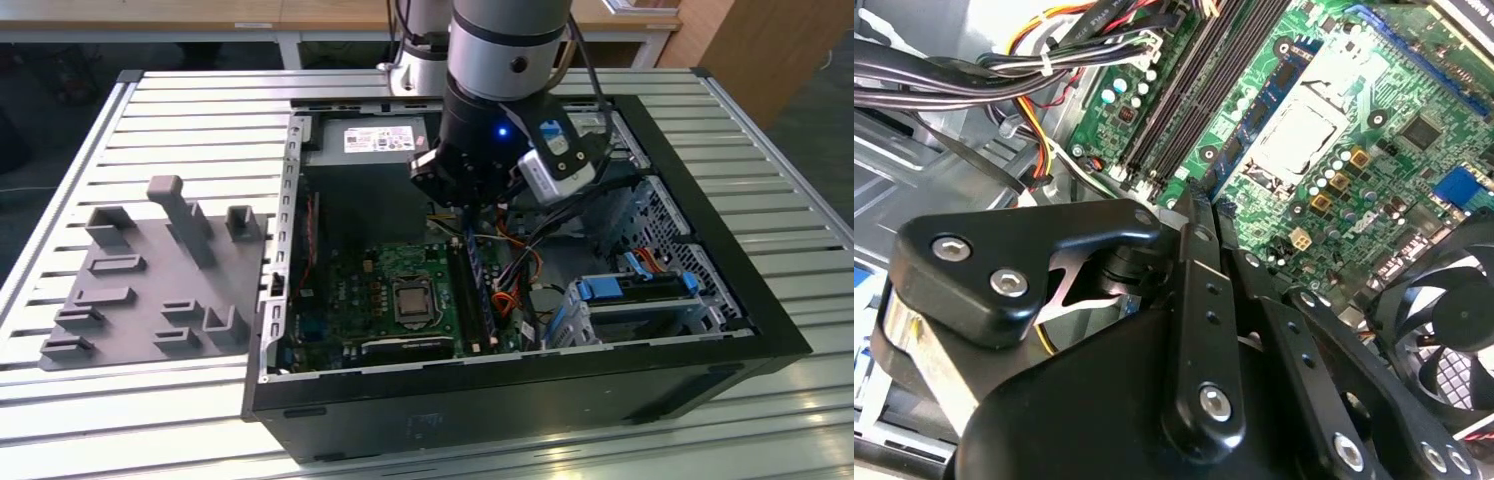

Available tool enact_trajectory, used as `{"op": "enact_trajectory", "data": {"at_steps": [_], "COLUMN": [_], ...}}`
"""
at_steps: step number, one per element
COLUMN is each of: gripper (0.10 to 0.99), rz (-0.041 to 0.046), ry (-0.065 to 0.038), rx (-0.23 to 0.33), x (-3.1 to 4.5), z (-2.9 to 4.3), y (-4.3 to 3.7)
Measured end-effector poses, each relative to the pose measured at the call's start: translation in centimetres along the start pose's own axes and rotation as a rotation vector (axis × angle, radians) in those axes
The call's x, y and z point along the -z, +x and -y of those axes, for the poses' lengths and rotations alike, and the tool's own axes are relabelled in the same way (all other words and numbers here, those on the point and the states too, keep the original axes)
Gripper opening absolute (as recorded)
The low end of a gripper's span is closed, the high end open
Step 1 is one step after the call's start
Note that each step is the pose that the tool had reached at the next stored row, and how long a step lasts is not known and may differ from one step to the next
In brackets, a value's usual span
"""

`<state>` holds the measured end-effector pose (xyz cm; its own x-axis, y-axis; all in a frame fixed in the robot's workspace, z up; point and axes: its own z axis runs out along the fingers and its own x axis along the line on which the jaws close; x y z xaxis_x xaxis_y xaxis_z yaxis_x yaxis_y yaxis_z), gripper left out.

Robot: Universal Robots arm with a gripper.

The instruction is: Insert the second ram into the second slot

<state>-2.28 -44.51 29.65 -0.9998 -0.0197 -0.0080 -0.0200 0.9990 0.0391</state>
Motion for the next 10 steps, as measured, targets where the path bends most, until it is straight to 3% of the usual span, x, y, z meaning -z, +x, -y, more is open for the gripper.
{"op": "enact_trajectory", "data": {"at_steps": [10], "gripper": [0.133], "rz": [-0.0004], "ry": [-0.002], "rx": [0.0], "x": [-0.28], "z": [0.05], "y": [0.03]}}
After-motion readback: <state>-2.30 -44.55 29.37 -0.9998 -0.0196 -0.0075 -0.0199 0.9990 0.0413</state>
